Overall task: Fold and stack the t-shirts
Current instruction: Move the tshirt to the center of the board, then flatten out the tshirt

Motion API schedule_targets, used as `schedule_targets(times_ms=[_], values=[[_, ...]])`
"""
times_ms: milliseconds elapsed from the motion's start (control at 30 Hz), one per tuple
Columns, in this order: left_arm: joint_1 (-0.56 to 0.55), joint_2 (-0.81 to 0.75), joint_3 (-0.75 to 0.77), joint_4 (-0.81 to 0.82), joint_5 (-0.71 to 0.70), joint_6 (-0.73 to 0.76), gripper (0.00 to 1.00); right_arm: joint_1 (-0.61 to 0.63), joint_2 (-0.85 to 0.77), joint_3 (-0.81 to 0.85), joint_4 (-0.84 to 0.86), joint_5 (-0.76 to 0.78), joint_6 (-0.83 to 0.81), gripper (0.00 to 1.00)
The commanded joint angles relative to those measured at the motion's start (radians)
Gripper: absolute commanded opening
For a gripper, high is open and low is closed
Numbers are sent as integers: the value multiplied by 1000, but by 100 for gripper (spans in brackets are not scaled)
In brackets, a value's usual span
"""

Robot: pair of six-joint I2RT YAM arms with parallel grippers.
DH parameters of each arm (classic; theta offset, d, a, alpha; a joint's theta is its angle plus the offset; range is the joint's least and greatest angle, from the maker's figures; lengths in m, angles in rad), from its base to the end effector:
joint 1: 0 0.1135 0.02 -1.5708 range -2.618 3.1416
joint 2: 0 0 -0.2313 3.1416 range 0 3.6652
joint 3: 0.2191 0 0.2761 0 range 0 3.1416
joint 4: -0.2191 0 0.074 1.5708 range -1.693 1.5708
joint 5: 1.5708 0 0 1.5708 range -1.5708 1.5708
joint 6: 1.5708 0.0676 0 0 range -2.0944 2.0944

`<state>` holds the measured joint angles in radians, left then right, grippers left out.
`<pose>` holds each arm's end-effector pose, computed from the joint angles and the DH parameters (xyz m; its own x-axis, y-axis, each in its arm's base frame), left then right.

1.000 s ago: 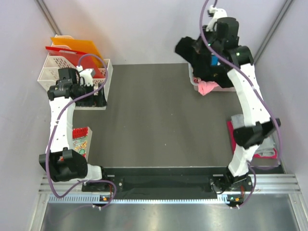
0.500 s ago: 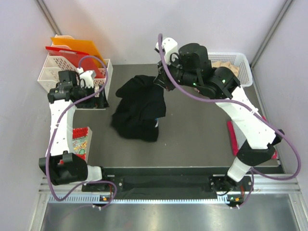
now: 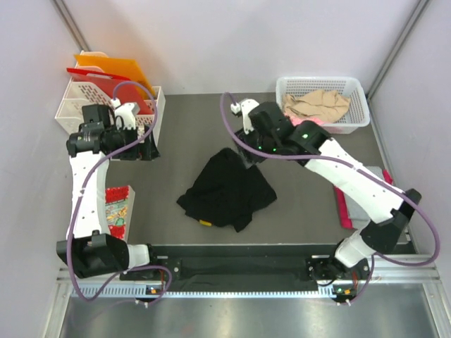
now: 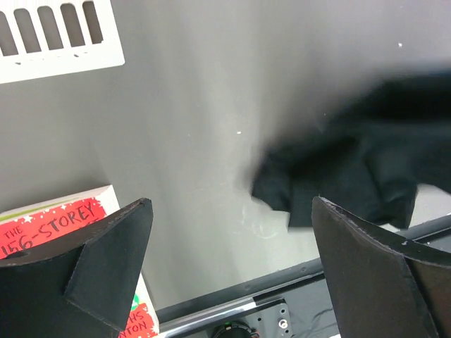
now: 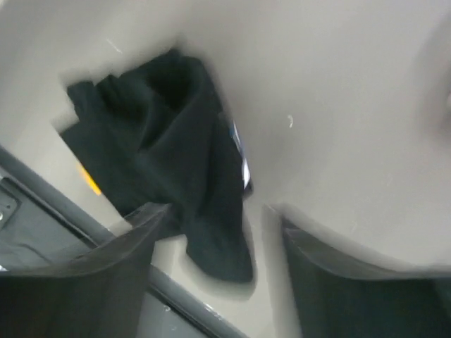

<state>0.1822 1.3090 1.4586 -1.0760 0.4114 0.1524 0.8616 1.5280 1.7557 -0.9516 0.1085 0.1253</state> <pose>0.2993 0.0277 0.3277 -0.7665 0.0003 -0.6423 0.1887 0.9560 -0.2248 0.2432 0.2721 0.3704 -0.5156 -0.4101 -0.7523 -0.6422 0.7662 0.0225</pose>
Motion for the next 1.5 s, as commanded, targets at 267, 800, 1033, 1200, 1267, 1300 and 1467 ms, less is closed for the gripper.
schedule_targets(times_ms=[267, 800, 1033, 1200, 1267, 1300, 1467], values=[[-18, -8, -26, -133, 152, 137, 99, -509, 118, -63, 89, 36, 247, 85], [-178, -13, -196, -147, 76, 211, 99, -555, 710, 505, 20, -193, 220, 82], [-222, 21, -219, -156, 61, 242, 99, -648, 779, 538, 76, -271, 277, 80], [-250, 58, -211, -154, 37, 271, 99, -696, 791, 542, 74, -227, 252, 79], [-259, 76, -207, -151, 24, 277, 99, -719, 791, 539, 68, -239, 251, 79], [-263, 82, -205, -151, 26, 279, 99, -722, 787, 539, 66, -245, 249, 79], [-303, 125, -205, -139, 32, 274, 99, -672, 732, 538, 76, -367, 212, 82]])
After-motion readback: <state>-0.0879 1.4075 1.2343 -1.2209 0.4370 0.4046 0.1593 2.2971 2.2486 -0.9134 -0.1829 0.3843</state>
